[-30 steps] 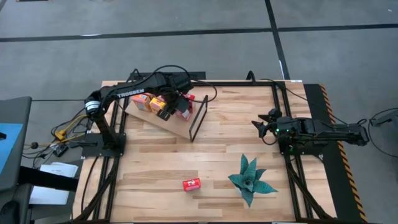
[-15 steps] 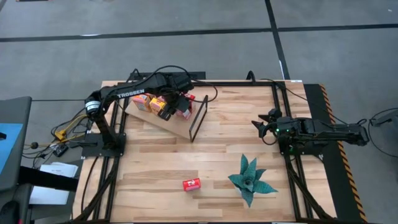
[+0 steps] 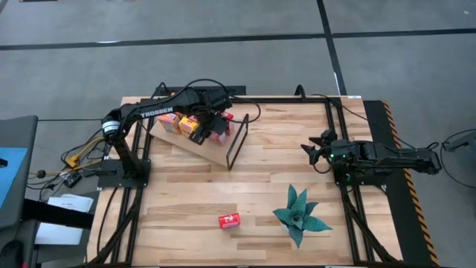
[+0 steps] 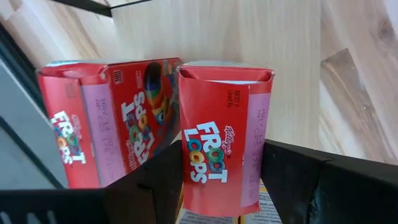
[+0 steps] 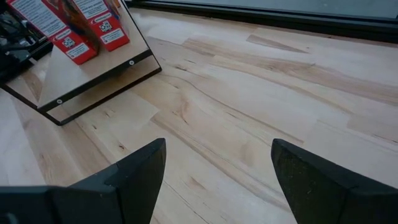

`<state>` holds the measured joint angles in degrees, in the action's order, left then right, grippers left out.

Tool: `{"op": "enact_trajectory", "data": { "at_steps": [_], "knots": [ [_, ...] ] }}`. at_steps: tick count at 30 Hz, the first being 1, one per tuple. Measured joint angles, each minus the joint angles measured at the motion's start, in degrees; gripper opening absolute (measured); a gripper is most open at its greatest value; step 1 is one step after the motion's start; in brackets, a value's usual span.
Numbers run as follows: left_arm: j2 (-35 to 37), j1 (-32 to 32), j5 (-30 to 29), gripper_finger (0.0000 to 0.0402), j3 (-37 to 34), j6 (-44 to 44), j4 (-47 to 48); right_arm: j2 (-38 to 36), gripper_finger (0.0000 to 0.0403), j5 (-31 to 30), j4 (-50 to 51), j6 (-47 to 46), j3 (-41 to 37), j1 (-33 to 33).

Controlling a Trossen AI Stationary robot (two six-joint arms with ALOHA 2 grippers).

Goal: Stack cereal on shelf
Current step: Put the left red cereal box aligned with the other red cereal box on the shelf

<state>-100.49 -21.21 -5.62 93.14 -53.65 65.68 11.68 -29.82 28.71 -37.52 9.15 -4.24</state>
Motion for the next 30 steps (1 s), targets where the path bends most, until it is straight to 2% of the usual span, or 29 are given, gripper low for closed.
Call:
{"op": "enact_trajectory", "data": {
  "at_steps": [30],
  "knots": [
    [0.0,0.3,-1.1,0.0184,0.0,3.9,-2.3,0.0,0.0317,0.0,0.0,0.0,0.0,0.0]
  ]
}}
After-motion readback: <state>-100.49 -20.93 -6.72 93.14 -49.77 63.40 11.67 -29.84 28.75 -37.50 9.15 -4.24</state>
